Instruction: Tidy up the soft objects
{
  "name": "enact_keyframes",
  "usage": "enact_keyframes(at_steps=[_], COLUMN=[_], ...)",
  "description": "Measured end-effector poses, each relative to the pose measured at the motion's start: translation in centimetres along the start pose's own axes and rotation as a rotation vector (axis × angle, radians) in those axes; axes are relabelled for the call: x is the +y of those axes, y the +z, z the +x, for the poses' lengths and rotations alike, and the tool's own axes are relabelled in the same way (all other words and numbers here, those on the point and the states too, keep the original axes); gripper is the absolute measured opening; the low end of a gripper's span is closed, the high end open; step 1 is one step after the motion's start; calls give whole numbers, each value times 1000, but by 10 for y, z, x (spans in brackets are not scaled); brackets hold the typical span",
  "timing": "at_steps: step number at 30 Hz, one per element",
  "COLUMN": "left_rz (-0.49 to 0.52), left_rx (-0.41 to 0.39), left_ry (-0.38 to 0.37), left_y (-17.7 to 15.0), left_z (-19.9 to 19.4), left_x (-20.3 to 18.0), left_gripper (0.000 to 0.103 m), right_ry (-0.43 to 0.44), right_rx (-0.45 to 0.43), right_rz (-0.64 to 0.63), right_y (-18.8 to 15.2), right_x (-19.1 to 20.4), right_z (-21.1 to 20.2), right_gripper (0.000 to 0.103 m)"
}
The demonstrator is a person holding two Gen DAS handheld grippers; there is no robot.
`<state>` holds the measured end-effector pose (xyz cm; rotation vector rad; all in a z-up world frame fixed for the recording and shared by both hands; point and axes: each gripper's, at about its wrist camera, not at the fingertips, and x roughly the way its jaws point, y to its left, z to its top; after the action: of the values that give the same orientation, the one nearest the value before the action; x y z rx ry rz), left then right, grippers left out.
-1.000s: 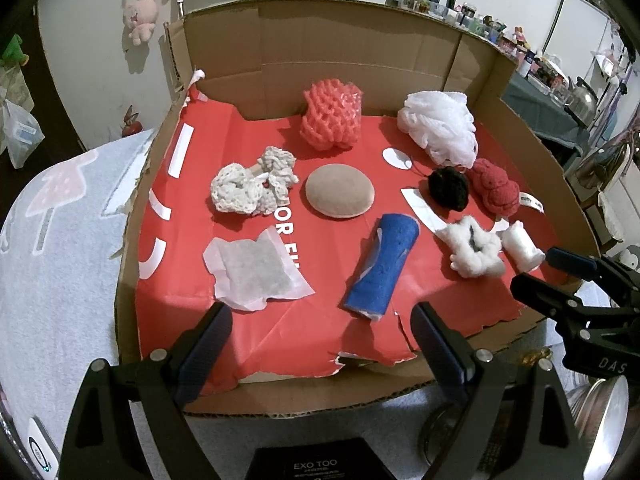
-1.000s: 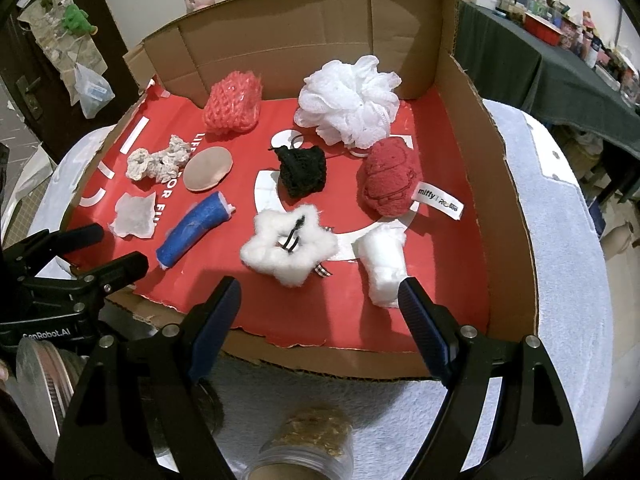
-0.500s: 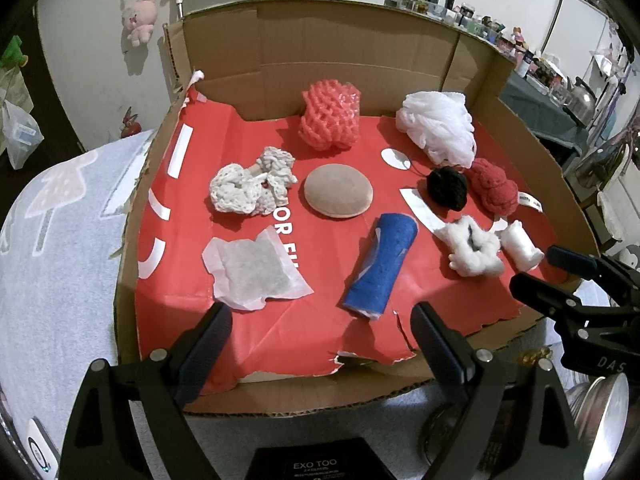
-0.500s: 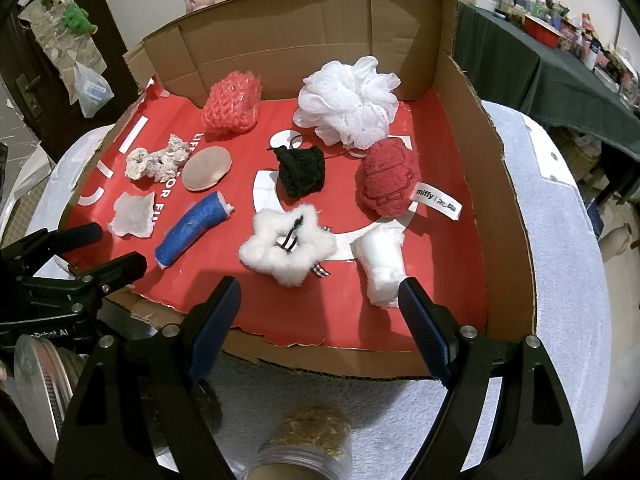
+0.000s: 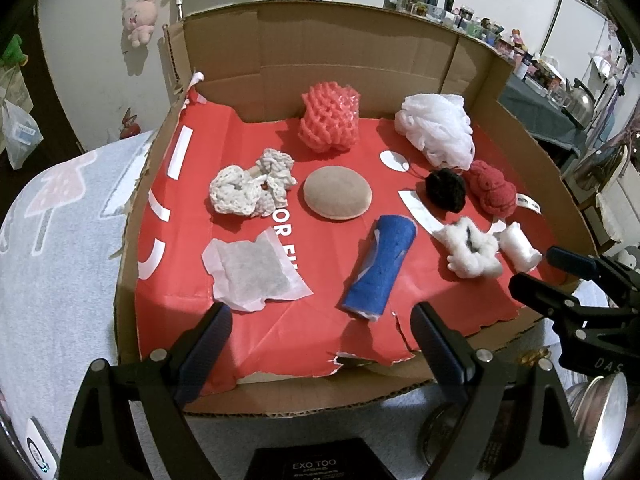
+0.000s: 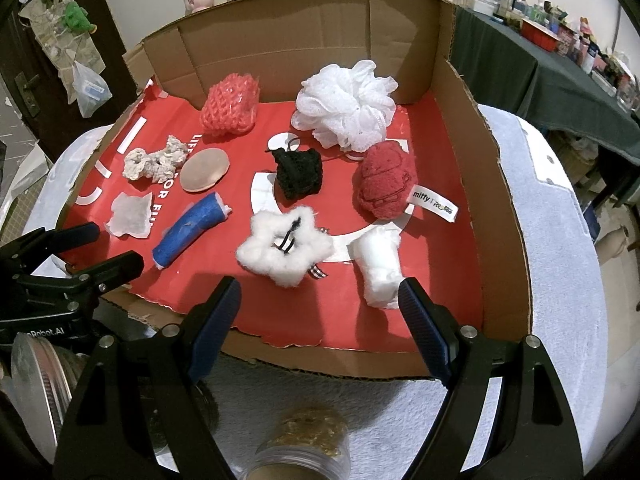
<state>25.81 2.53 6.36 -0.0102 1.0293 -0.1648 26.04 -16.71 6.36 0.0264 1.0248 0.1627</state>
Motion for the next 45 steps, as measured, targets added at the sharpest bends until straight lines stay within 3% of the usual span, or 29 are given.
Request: enact_keyframes(at_steps=[40,45], left_rz=[-7,5], left_rx=[-4,-82], left_ry=[-6,36], left_y=[1,2], left_z=[-1,-14], left_x=[0,-3], left_gripper=[92,92], right_ry=[0,-16], right_rx=[-19,-52], right_rz=[-3,-15], right_y=[1,3], right_x=[0,4], right_z=[-4,-9], right_gripper=[81,81])
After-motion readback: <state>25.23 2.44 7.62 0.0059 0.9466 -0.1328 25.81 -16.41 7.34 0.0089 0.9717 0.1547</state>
